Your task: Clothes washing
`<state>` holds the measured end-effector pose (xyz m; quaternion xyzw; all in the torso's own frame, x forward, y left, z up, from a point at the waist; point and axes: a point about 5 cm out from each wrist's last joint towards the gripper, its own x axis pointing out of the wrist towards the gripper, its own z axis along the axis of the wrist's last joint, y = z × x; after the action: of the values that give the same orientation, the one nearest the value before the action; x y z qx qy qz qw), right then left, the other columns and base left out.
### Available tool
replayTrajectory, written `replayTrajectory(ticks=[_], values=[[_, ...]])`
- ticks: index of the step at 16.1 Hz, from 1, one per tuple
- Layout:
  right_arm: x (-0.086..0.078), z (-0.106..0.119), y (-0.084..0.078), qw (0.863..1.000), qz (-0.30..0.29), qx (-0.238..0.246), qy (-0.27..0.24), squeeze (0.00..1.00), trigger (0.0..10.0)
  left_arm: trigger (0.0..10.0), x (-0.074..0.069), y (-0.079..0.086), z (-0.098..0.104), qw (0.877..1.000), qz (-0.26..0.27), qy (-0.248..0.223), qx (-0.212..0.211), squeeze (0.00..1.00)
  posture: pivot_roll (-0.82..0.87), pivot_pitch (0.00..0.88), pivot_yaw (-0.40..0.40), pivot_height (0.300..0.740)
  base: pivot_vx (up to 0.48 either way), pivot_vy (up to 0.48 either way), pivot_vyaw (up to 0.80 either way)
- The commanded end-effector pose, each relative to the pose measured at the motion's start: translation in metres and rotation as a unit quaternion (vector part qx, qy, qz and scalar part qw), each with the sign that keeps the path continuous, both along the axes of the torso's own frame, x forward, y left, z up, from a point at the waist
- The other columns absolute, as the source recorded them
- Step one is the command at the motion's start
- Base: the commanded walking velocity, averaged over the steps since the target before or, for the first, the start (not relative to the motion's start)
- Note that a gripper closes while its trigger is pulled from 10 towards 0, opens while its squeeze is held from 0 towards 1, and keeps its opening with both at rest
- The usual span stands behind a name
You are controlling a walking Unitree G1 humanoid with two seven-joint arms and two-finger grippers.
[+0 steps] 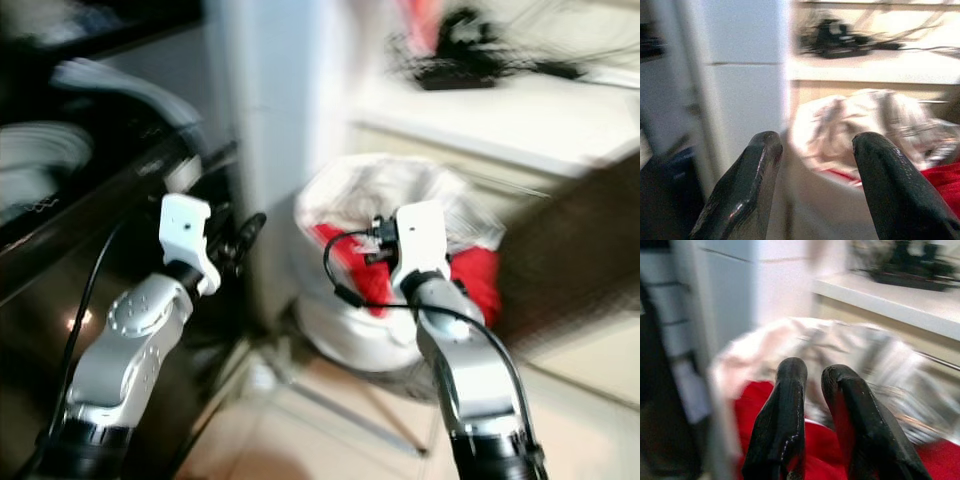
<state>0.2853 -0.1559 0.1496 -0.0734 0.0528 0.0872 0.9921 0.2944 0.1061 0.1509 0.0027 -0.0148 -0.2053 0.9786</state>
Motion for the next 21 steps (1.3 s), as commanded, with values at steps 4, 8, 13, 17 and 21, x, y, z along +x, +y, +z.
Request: replayTrajectory(ticks=[4,8,13,17,21], values=[[-0.001,0.003,0.008,0.999,0.044,-0.02,0.002,0.0,10.0,10.0,-0.001,0.001,0.0,1.0,0.002,0.002,0.0,0.0,0.08,0.0,-0.028,0.74,0.265,0.0,0.0],[-0.003,0.002,0.011,0.998,0.054,-0.023,0.004,0.0,10.0,10.0,-0.002,0.001,-0.001,1.0,0.004,0.003,-0.002,0.0,0.08,0.0,-0.032,0.74,0.275,0.0,0.0],[-0.001,0.001,0.012,0.996,0.08,-0.04,0.007,0.0,10.0,10.0,-0.003,0.003,-0.001,1.0,0.011,0.003,-0.002,0.0,0.09,0.0,-0.048,0.74,0.289,0.0,0.0],[-0.002,0.0,0.013,0.996,0.08,-0.047,0.008,0.0,10.0,10.0,-0.003,0.004,0.0,1.0,0.012,0.003,-0.002,0.0,0.09,0.0,-0.046,0.74,0.308,0.0,0.72],[-0.002,-0.001,0.008,0.997,0.066,-0.036,0.01,0.0,10.0,10.0,-0.002,0.002,0.0,1.0,0.008,0.003,-0.005,0.0,0.09,0.0,-0.04,0.74,0.311,0.0,0.0]])
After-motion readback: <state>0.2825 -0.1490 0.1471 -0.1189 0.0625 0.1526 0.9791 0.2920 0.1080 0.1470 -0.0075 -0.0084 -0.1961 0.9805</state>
